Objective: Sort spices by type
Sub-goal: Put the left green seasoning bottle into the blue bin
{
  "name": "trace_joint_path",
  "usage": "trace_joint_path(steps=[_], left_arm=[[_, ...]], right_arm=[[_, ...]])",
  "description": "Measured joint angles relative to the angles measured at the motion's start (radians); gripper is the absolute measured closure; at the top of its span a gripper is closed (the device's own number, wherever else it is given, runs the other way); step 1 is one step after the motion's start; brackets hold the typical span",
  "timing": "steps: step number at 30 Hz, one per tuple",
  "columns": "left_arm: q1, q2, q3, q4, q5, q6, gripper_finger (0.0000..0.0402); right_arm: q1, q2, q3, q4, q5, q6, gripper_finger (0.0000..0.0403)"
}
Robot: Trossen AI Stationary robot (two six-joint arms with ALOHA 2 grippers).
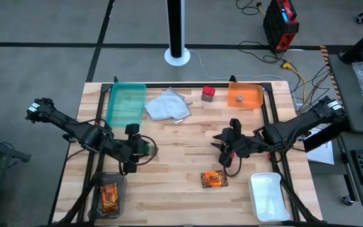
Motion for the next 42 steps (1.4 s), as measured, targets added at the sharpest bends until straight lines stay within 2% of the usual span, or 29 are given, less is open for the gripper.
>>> trace_joint_path(steps=[6, 11, 15, 20, 23, 26, 29, 32, 36, 39, 42], left_arm=[[0.000, -0.001, 0.002, -0.013, -0.041, 0.039, 0.0217], [0.060, -0.003, 0.081, -0.209, -0.099, -0.037, 0.0217], [0.170, -0.006, 0.161, -0.360, -0.206, -0.117, 0.0217], [0.404, -0.018, 0.207, -0.389, -0.214, -0.088, 0.0217], [0.574, -0.022, 0.212, -0.366, -0.151, 0.023, 0.0217], [0.746, -0.026, 0.193, -0.315, 0.017, 0.140, 0.0217], [0.926, -0.012, 0.173, -0.263, 0.162, 0.170, 0.0217], [1.088, 0.020, 0.165, -0.265, 0.180, 0.212, 0.0217], [1.239, 0.065, 0.165, -0.226, 0.180, 0.242, 0.0217], [1.316, 0.102, 0.165, -0.167, 0.184, 0.215, 0.0217], [1.348, 0.148, 0.165, -0.118, 0.182, 0.152, 0.0217]], right_arm=[[0.012, 0.024, -0.001, 0.000, -0.001, -0.022, 0.0303], [0.011, 0.033, -0.001, 0.000, 0.003, -0.022, 0.0324], [0.011, 0.037, 0.003, 0.006, 0.007, -0.036, 0.0337], [0.011, 0.037, 0.003, 0.031, 0.009, -0.059, 0.0350], [0.011, 0.037, 0.003, 0.040, 0.009, -0.070, 0.0354], [0.011, 0.037, 0.000, 0.061, 0.009, -0.092, 0.0354], [0.010, 0.037, -0.002, 0.061, 0.009, -0.093, 0.0353], [0.011, 0.037, -0.006, 0.061, 0.009, -0.093, 0.0355], [0.011, 0.037, -0.009, 0.061, 0.009, -0.091, 0.0353], [0.011, 0.037, -0.014, 0.061, 0.009, -0.089, 0.0350], [0.011, 0.037, -0.018, 0.065, 0.009, -0.091, 0.0349]])
